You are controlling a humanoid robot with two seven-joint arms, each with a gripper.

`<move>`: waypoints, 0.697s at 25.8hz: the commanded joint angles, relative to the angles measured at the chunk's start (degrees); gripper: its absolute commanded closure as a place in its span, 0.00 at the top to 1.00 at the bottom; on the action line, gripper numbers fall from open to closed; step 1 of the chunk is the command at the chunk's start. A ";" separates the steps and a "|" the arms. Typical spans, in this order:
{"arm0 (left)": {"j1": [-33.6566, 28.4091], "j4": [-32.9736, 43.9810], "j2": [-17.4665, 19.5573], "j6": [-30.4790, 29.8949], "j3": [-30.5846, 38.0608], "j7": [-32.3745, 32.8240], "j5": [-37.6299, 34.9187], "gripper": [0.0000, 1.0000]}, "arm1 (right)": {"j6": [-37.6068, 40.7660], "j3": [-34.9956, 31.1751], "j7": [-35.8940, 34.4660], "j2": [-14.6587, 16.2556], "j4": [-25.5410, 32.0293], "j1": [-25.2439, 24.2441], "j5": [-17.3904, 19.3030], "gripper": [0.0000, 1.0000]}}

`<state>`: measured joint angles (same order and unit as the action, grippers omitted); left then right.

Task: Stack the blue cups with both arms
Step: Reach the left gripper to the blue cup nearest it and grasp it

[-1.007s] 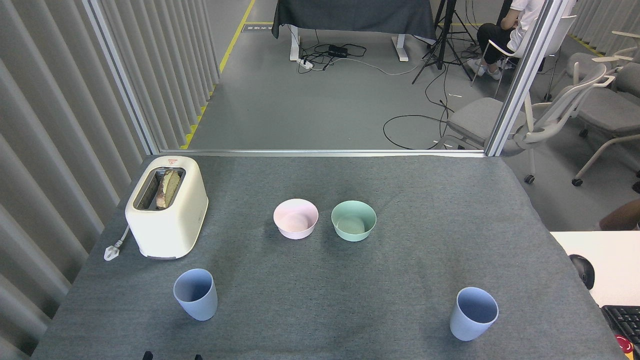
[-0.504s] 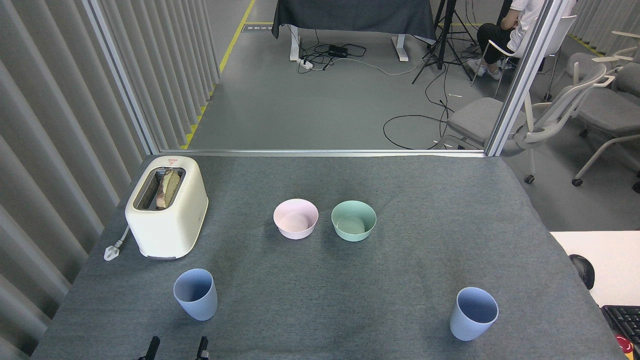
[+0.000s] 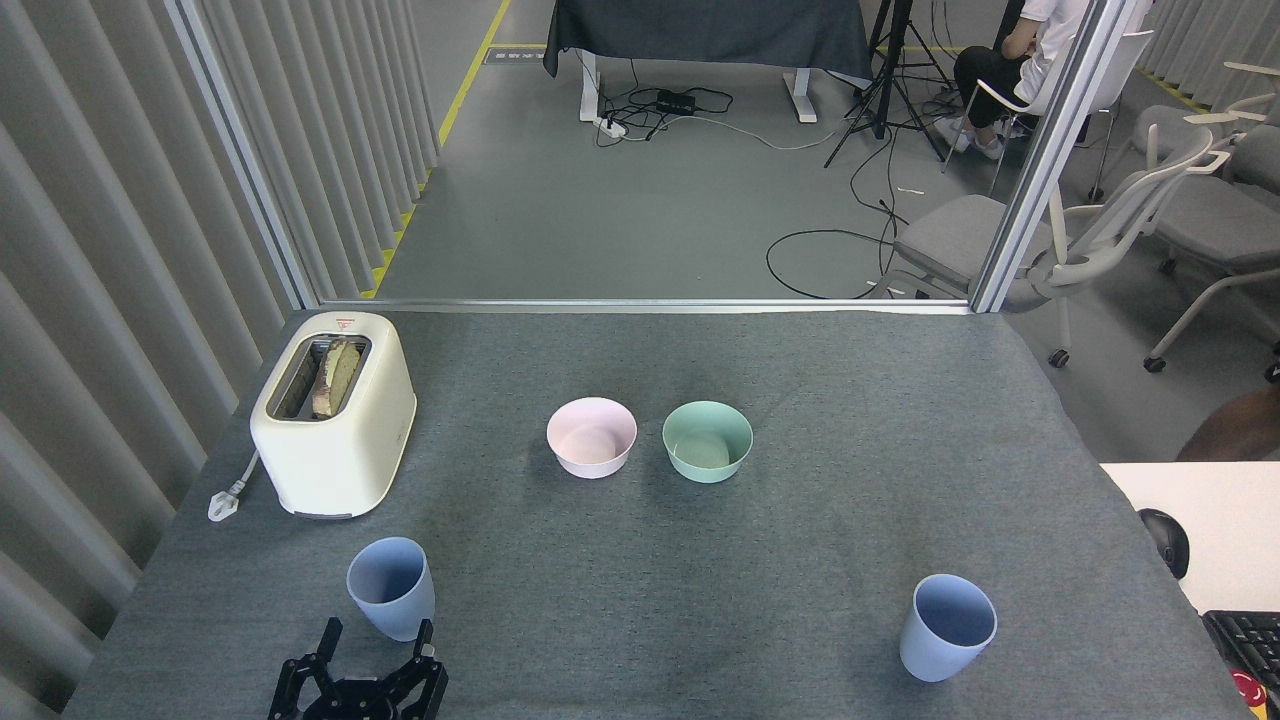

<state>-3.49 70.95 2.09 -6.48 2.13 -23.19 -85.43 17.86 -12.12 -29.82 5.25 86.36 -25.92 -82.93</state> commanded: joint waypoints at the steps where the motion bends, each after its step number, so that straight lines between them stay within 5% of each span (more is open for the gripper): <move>1: 1.91 -1.86 0.02 -0.02 -0.10 0.07 0.00 0.99 | -0.01 -0.01 0.20 0.02 -0.05 0.00 -0.04 1.00; 18: 7.97 -8.02 -0.07 -0.02 -0.19 0.07 0.09 0.99 | -0.01 0.87 0.02 0.02 -0.31 0.00 -0.04 1.00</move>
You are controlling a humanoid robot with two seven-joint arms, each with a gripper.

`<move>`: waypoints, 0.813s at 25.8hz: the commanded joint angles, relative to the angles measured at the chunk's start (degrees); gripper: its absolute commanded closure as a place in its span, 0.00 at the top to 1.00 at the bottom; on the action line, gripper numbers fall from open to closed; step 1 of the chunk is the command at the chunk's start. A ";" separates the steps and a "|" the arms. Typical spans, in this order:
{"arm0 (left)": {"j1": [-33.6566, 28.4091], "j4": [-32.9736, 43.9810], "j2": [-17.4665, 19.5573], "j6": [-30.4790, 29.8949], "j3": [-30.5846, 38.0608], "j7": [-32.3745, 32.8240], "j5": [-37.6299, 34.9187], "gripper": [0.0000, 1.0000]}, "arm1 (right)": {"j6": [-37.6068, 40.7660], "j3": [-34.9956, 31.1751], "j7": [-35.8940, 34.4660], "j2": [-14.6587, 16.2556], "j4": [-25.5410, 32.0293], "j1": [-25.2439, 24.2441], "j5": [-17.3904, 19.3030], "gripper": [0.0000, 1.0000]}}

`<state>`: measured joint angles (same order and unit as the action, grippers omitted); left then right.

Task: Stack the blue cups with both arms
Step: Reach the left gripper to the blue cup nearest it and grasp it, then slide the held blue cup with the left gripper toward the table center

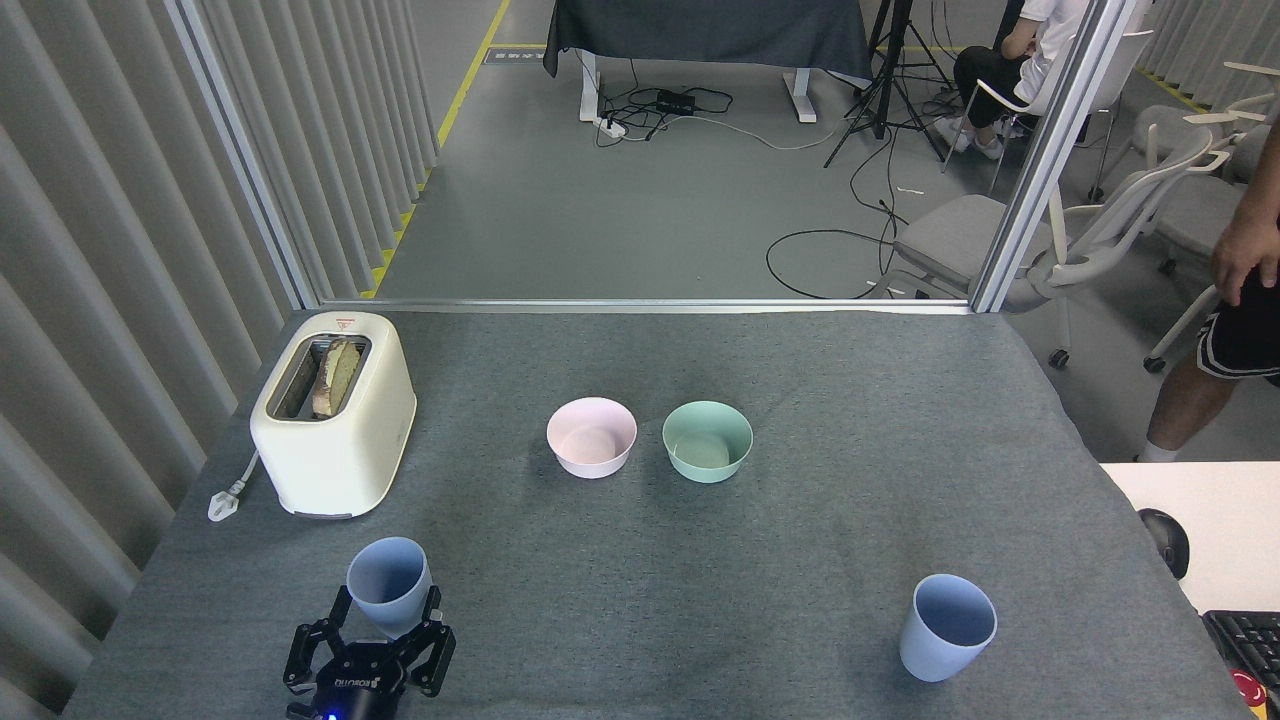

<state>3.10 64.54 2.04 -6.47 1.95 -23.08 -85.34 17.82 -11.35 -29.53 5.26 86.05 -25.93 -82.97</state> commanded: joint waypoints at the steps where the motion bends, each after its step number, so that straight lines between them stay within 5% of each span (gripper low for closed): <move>1: 2.00 -2.40 -0.02 -0.04 -0.01 -0.03 0.00 0.99 | 0.02 0.10 -0.26 0.01 -0.01 0.00 -0.09 1.00; 8: 4.64 -5.03 -0.20 -0.12 -0.01 -0.03 0.09 0.98 | 0.02 0.19 -0.44 0.01 -0.80 -0.09 -0.09 1.00; 13: 4.81 -5.30 -0.28 -0.91 -0.10 -0.03 0.09 0.63 | 0.02 0.54 -0.44 0.01 -0.80 -0.17 -0.09 1.00; 18: 4.99 -0.99 -0.46 -3.11 -2.82 -0.03 0.09 0.64 | 0.02 0.63 -0.53 0.01 -0.88 -0.17 -0.09 1.00; 21: 6.66 -0.20 -0.72 -3.81 -10.74 -0.12 0.00 0.67 | -0.07 0.98 -0.44 0.01 -0.88 -0.17 -0.09 1.00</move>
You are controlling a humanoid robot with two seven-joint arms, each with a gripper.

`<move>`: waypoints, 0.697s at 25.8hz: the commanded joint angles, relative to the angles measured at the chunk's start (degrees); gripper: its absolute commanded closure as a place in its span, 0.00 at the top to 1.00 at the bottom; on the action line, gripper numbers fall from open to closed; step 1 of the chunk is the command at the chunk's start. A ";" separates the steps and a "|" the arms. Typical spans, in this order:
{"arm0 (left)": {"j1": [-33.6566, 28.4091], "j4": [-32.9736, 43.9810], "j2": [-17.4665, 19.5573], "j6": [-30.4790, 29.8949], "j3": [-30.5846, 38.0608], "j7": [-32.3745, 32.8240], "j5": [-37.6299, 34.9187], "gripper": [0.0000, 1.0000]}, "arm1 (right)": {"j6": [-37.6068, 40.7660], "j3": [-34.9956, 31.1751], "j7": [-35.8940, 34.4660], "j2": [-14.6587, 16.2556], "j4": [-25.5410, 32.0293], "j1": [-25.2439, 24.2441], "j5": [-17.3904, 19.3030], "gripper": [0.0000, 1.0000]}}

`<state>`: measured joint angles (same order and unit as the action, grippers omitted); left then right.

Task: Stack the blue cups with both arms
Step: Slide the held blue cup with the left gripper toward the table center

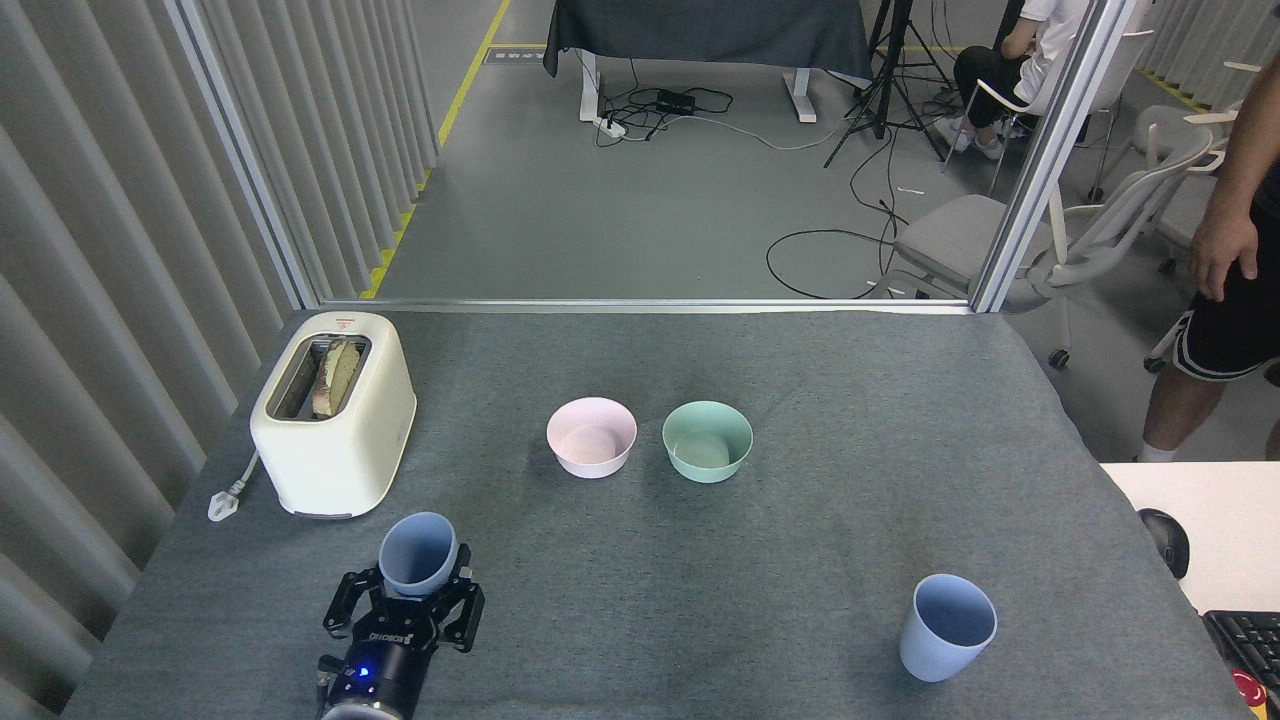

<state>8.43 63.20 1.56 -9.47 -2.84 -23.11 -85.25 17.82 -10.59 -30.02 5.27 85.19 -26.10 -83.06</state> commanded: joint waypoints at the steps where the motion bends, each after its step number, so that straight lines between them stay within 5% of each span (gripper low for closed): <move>1: 2.11 0.79 -0.42 -0.63 -8.94 -0.18 -0.09 0.67 | -0.07 0.22 0.05 0.00 -0.02 0.00 0.00 1.00; 8: 4.58 -5.37 -7.54 -0.11 -16.58 -0.09 -5.54 0.68 | -1.48 0.22 -0.04 0.00 -0.02 0.00 0.09 1.00; 18: 2.20 -4.93 -7.80 -0.11 -16.58 0.00 -8.44 0.69 | -1.74 0.31 -0.83 0.18 -0.46 -0.53 0.35 1.00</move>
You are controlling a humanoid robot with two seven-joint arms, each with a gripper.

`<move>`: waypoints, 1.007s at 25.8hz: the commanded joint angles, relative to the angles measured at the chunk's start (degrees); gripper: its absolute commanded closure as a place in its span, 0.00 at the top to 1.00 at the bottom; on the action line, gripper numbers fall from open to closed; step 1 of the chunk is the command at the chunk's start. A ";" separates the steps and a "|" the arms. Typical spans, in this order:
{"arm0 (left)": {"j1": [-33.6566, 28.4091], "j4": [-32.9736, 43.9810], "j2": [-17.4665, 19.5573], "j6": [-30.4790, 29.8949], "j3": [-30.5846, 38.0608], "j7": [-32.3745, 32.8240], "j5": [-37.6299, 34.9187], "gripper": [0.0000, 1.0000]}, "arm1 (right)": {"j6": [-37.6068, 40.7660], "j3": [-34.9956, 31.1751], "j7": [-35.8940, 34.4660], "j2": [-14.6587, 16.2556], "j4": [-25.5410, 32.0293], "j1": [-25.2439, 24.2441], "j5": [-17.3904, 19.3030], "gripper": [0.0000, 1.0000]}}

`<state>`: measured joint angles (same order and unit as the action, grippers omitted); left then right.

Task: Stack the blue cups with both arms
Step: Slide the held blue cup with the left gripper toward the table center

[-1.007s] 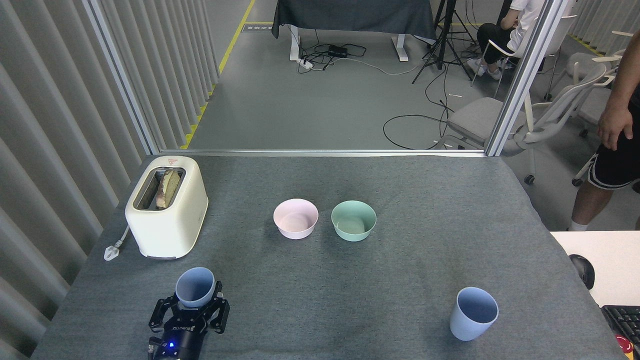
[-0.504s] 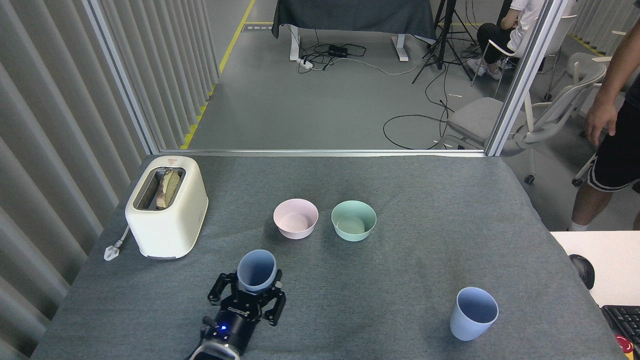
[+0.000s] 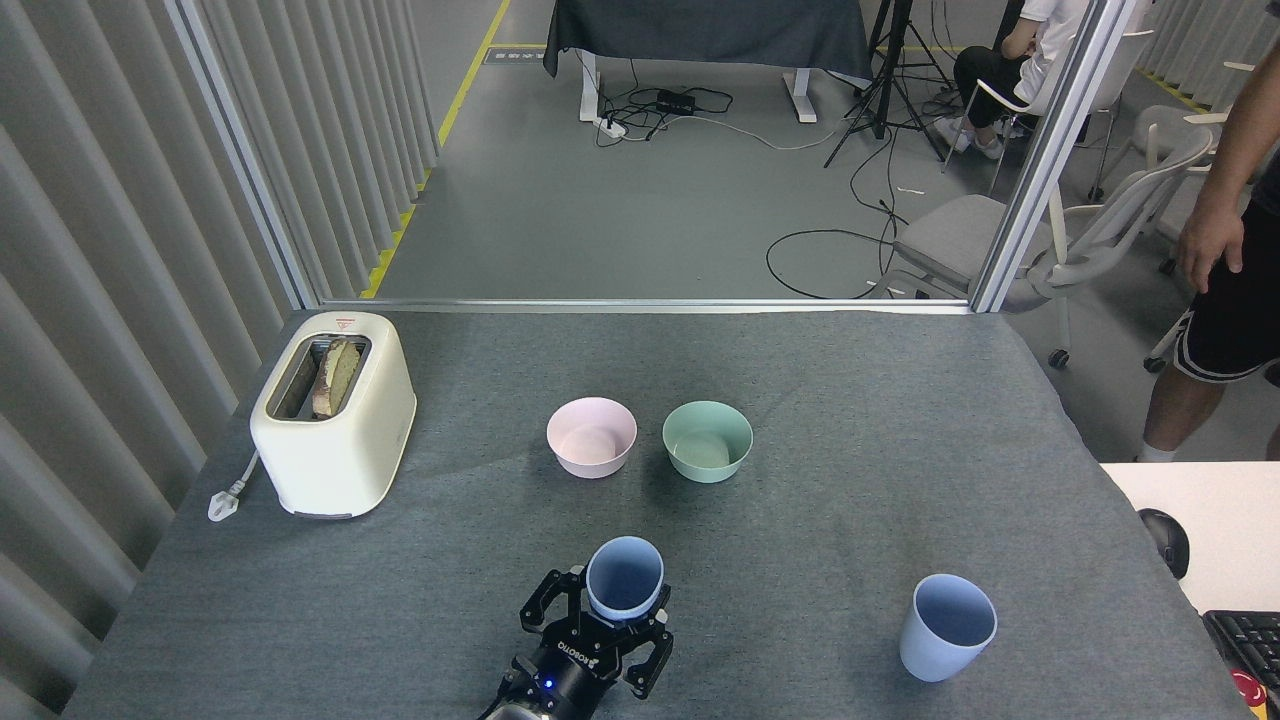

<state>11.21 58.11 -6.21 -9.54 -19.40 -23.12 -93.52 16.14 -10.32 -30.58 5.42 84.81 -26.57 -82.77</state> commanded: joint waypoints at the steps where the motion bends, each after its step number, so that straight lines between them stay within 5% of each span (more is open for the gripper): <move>1: -0.84 0.16 0.06 -0.04 -0.02 0.01 -0.17 0.70 | 0.03 0.04 -0.27 0.03 -0.08 -0.06 0.06 1.00; 17: -0.49 -2.04 0.15 -0.04 0.06 -0.26 0.27 0.77 | -0.05 1.00 -0.36 0.03 -0.87 -0.06 0.06 1.00; 18: -0.58 -2.04 0.15 -0.04 0.15 -0.26 0.27 0.78 | -0.05 1.00 -0.36 0.03 -0.96 -0.06 0.06 1.00; 20: -0.58 -1.95 0.06 0.05 0.15 -0.35 0.70 0.97 | -0.05 1.00 -0.36 0.03 -0.96 -0.06 0.06 1.00; 26: -0.84 -1.42 0.06 -0.12 0.15 -0.35 0.79 1.00 | -0.05 0.92 -0.36 0.03 -0.96 -0.06 0.06 1.00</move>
<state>10.52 56.37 -6.15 -9.55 -19.26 -23.33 -92.79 16.10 -9.35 -30.95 5.45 83.86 -26.63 -82.70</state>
